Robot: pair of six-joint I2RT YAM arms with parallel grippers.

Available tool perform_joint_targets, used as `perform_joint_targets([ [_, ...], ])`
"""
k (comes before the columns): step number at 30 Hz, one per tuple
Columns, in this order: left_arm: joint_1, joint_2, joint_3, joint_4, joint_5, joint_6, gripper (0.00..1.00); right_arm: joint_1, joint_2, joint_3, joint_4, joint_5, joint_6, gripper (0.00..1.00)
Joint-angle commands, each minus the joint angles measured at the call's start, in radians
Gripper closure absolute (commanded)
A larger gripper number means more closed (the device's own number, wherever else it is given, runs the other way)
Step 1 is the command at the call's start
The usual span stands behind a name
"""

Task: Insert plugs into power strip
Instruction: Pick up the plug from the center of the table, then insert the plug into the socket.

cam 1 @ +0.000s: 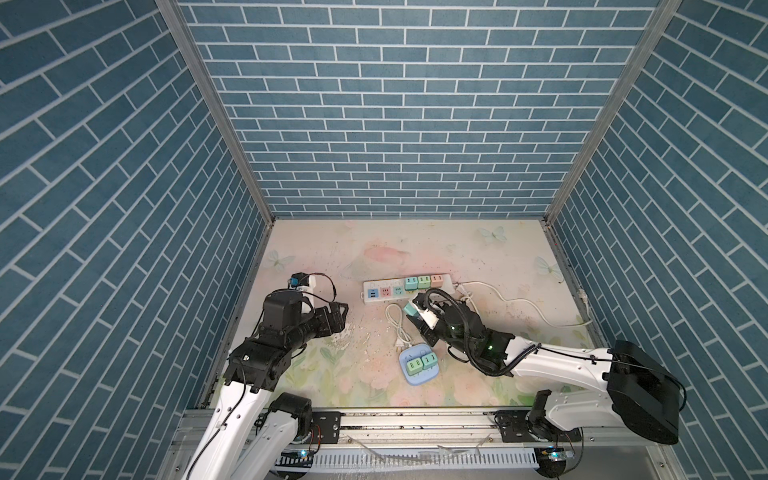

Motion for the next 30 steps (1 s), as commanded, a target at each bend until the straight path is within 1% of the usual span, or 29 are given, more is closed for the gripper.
perform_joint_targets([
  [1,-0.05,-0.008,-0.013,0.111,0.107,-0.012,0.14,-0.015,-0.008,-0.074,0.195,-0.049,-0.105,1.0],
  [3,-0.105,-0.009,-0.022,0.133,0.103,0.002,0.15,-0.022,-0.008,-0.119,0.273,-0.104,-0.14,1.0],
  [5,-0.178,-0.007,-0.035,0.157,0.083,0.025,0.16,-0.026,-0.005,-0.153,0.332,-0.14,-0.178,1.0],
  [8,-0.308,0.027,-0.043,0.188,0.01,0.051,0.19,-0.025,0.018,-0.204,0.45,-0.16,-0.223,1.0],
  [12,-0.479,0.097,-0.026,0.227,-0.088,0.093,0.2,-0.023,0.04,-0.219,0.505,-0.196,-0.255,1.0],
  [14,-0.533,0.141,-0.01,0.241,-0.116,0.115,0.21,-0.026,0.045,-0.229,0.537,-0.233,-0.263,1.0],
  [16,-0.56,0.188,0.007,0.243,-0.136,0.125,0.23,-0.024,0.048,-0.246,0.586,-0.287,-0.271,1.0],
  [20,-0.567,0.255,0.026,0.259,-0.137,0.124,0.25,-0.023,0.046,-0.285,0.702,-0.343,-0.271,1.0],
  [24,-0.569,0.297,0.039,0.285,-0.115,0.115,0.26,-0.021,0.038,-0.283,0.705,-0.375,-0.268,1.0],
  [30,-0.583,0.365,0.07,0.299,-0.096,0.109,0.29,-0.021,0.053,-0.278,0.737,-0.375,-0.257,1.0],
])
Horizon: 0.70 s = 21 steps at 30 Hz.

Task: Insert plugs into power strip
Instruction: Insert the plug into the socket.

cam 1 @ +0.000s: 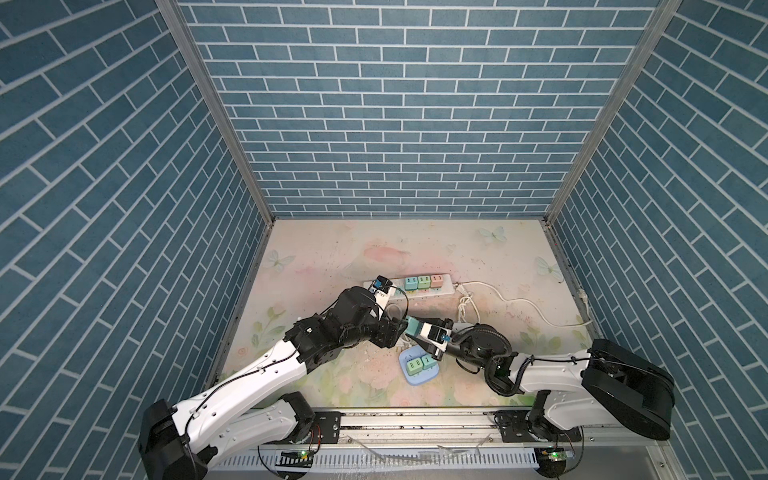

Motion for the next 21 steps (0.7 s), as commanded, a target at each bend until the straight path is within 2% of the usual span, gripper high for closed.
perform_joint_targets([
  [1,-0.014,0.029,0.036,0.025,0.014,0.001,0.29,0.001,0.01,0.008,0.077,-0.03,-0.024,1.0],
  [13,-0.03,0.106,0.058,0.052,0.088,-0.004,0.39,0.003,0.015,0.025,0.089,-0.051,-0.009,1.0],
  [18,-0.033,0.12,0.059,0.057,0.095,-0.007,0.53,0.004,0.028,0.033,0.093,-0.051,-0.006,1.0],
  [21,-0.033,0.122,0.06,0.058,0.107,-0.009,0.56,0.005,0.033,0.034,0.104,-0.048,-0.005,1.0],
])
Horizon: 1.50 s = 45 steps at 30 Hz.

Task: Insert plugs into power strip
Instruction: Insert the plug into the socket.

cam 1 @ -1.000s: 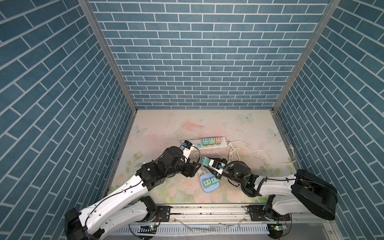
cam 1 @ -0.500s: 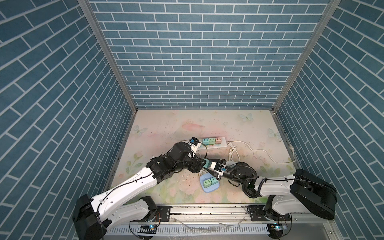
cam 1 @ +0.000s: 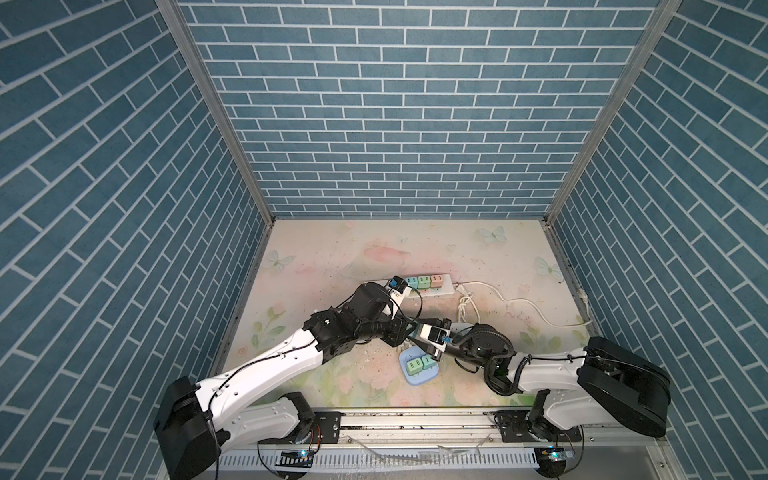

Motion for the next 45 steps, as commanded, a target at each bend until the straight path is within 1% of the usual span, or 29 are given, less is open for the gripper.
perform_joint_targets([
  [1,-0.006,0.005,0.025,0.01,0.02,0.005,0.57,0.005,0.01,0.03,0.066,-0.009,-0.006,1.0],
  [6,-0.006,0.004,0.022,0.004,0.026,0.014,0.62,0.005,0.004,0.036,0.068,-0.002,-0.001,1.0],
  [15,-0.006,0.022,0.025,0.005,0.065,0.02,0.63,0.006,0.005,0.041,0.075,0.012,0.003,1.0],
  [18,-0.006,0.031,0.022,0.01,0.082,0.026,0.71,0.005,0.002,0.039,0.076,0.018,0.007,1.0],
  [19,-0.006,0.034,0.022,0.011,0.083,0.027,0.75,0.006,0.001,0.038,0.077,0.023,0.01,1.0],
  [20,-0.006,0.037,0.022,0.011,0.084,0.026,0.79,0.005,-0.002,0.037,0.078,0.032,0.015,0.94],
  [21,-0.006,0.039,0.022,0.011,0.084,0.027,0.82,0.006,-0.004,0.034,0.082,0.039,0.018,0.86],
  [23,-0.006,0.04,0.027,0.007,0.081,0.032,0.87,0.006,-0.01,0.024,0.096,0.059,0.025,0.61],
  [26,-0.005,0.037,0.052,-0.021,0.059,0.049,0.9,0.006,-0.031,0.012,0.102,0.095,0.039,0.31],
  [28,-0.003,0.035,0.079,-0.055,0.038,0.068,0.91,0.005,-0.058,0.012,0.072,0.131,0.051,0.22],
  [30,0.004,0.029,0.11,-0.096,0.016,0.085,0.92,0.005,-0.099,0.015,0.027,0.18,0.053,0.18],
  [33,0.026,0.016,0.163,-0.15,-0.017,0.112,0.94,0.003,-0.169,0.021,-0.035,0.255,0.051,0.15],
  [35,0.056,0.013,0.209,-0.184,-0.05,0.139,0.95,0.0,-0.23,0.027,-0.053,0.337,0.048,0.14],
  [37,0.083,0.014,0.256,-0.207,-0.096,0.188,1.0,-0.012,-0.284,0.034,-0.042,0.43,0.049,0.12],
  [39,0.098,0.022,0.3,-0.22,-0.167,0.261,1.0,-0.039,-0.345,0.062,-0.061,0.508,0.06,0.07],
  [41,0.102,0.039,0.34,-0.22,-0.229,0.375,1.0,-0.076,-0.414,0.118,-0.143,0.549,0.087,0.05],
  [45,0.103,0.088,0.38,-0.211,-0.227,0.643,1.0,-0.142,-0.476,0.25,-0.294,0.577,0.11,0.02],
])
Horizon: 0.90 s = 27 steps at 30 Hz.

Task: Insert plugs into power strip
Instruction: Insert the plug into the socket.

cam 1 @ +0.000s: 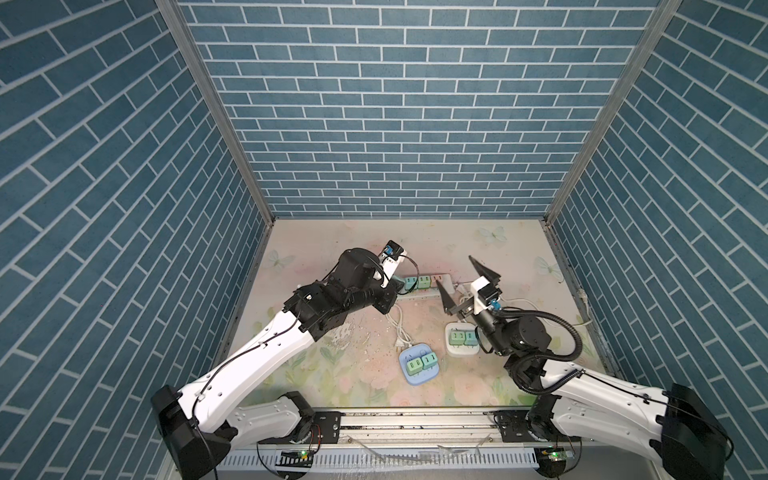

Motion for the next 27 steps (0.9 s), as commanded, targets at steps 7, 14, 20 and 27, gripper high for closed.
perform_joint_targets([
  [7,0.144,0.212,0.166,-0.123,-0.011,0.458,1.0,-0.175,-0.031,0.258,-0.454,0.139,0.157,0.02],
  [14,0.235,0.44,0.302,-0.244,0.135,0.668,1.0,-0.4,-0.014,0.324,-0.663,-0.041,0.33,0.02],
  [20,0.25,0.611,0.403,-0.292,0.196,0.749,1.0,-0.551,0.073,0.381,-0.716,-0.275,0.431,0.02],
  [27,0.262,0.754,0.444,-0.281,0.275,0.837,1.0,-0.623,0.168,0.427,-0.693,-0.421,0.461,0.02],
])
